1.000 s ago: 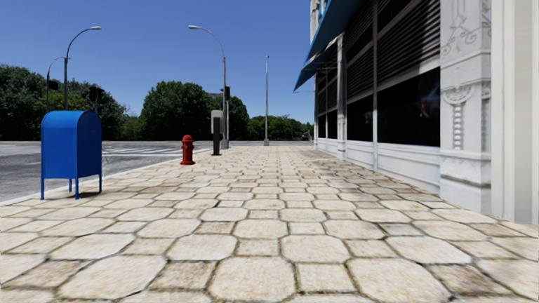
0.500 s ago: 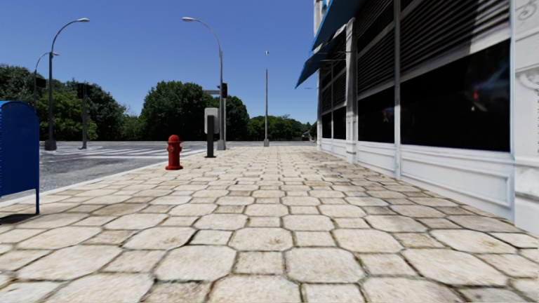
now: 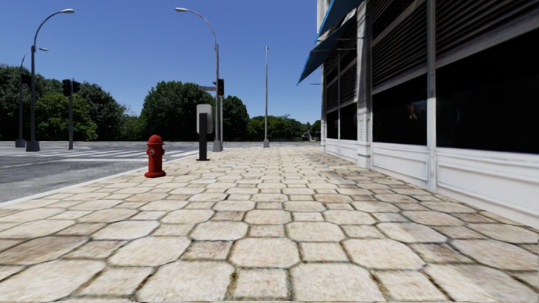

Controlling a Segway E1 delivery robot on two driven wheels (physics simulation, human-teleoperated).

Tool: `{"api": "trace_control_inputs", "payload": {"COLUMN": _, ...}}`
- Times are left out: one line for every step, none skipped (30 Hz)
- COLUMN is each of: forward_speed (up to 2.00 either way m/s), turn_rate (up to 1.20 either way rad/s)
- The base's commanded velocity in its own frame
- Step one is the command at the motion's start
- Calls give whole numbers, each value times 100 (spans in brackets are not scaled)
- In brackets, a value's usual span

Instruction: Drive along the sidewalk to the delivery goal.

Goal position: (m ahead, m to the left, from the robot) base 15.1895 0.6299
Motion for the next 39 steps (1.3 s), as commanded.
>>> {"api": "trace_control_inputs", "payload": {"forward_speed": 200, "turn_rate": 0}}
{"api": "trace_control_inputs", "payload": {"forward_speed": 200, "turn_rate": 0}}
{"api": "trace_control_inputs", "payload": {"forward_speed": 200, "turn_rate": 0}}
{"api": "trace_control_inputs", "payload": {"forward_speed": 200, "turn_rate": 0}}
{"api": "trace_control_inputs", "payload": {"forward_speed": 200, "turn_rate": 0}}
{"api": "trace_control_inputs", "payload": {"forward_speed": 200, "turn_rate": 0}}
{"api": "trace_control_inputs", "payload": {"forward_speed": 200, "turn_rate": 0}}
{"api": "trace_control_inputs", "payload": {"forward_speed": 200, "turn_rate": 0}}
{"api": "trace_control_inputs", "payload": {"forward_speed": 200, "turn_rate": 0}}
{"api": "trace_control_inputs", "payload": {"forward_speed": 200, "turn_rate": 0}}
{"api": "trace_control_inputs", "payload": {"forward_speed": 200, "turn_rate": 0}}
{"api": "trace_control_inputs", "payload": {"forward_speed": 200, "turn_rate": 0}}
{"api": "trace_control_inputs", "payload": {"forward_speed": 200, "turn_rate": 0}}
{"api": "trace_control_inputs", "payload": {"forward_speed": 200, "turn_rate": 0}}
{"api": "trace_control_inputs", "payload": {"forward_speed": 200, "turn_rate": 0}}
{"api": "trace_control_inputs", "payload": {"forward_speed": 200, "turn_rate": 0}}
{"api": "trace_control_inputs", "payload": {"forward_speed": 200, "turn_rate": 0}}
{"api": "trace_control_inputs", "payload": {"forward_speed": 200, "turn_rate": 0}}
{"api": "trace_control_inputs", "payload": {"forward_speed": 200, "turn_rate": 0}}
{"api": "trace_control_inputs", "payload": {"forward_speed": 200, "turn_rate": 0}}
{"api": "trace_control_inputs", "payload": {"forward_speed": 200, "turn_rate": 0}}
{"api": "trace_control_inputs", "payload": {"forward_speed": 200, "turn_rate": 0}}
{"api": "trace_control_inputs", "payload": {"forward_speed": 200, "turn_rate": 0}}
{"api": "trace_control_inputs", "payload": {"forward_speed": 200, "turn_rate": 0}}
{"api": "trace_control_inputs", "payload": {"forward_speed": 200, "turn_rate": 0}}
{"api": "trace_control_inputs", "payload": {"forward_speed": 200, "turn_rate": 0}}
{"api": "trace_control_inputs", "payload": {"forward_speed": 200, "turn_rate": 0}}
{"api": "trace_control_inputs", "payload": {"forward_speed": 200, "turn_rate": 0}}
{"api": "trace_control_inputs", "payload": {"forward_speed": 200, "turn_rate": 0}}
{"api": "trace_control_inputs", "payload": {"forward_speed": 200, "turn_rate": 0}}
{"api": "trace_control_inputs", "payload": {"forward_speed": 200, "turn_rate": 0}}
{"api": "trace_control_inputs", "payload": {"forward_speed": 200, "turn_rate": 0}}
{"api": "trace_control_inputs", "payload": {"forward_speed": 200, "turn_rate": 0}}
{"api": "trace_control_inputs", "payload": {"forward_speed": 200, "turn_rate": 0}}
{"api": "trace_control_inputs", "payload": {"forward_speed": 200, "turn_rate": 0}}
{"api": "trace_control_inputs", "payload": {"forward_speed": 200, "turn_rate": 0}}
{"api": "trace_control_inputs", "payload": {"forward_speed": 200, "turn_rate": 0}}
{"api": "trace_control_inputs", "payload": {"forward_speed": 200, "turn_rate": 0}}
{"api": "trace_control_inputs", "payload": {"forward_speed": 200, "turn_rate": 0}}
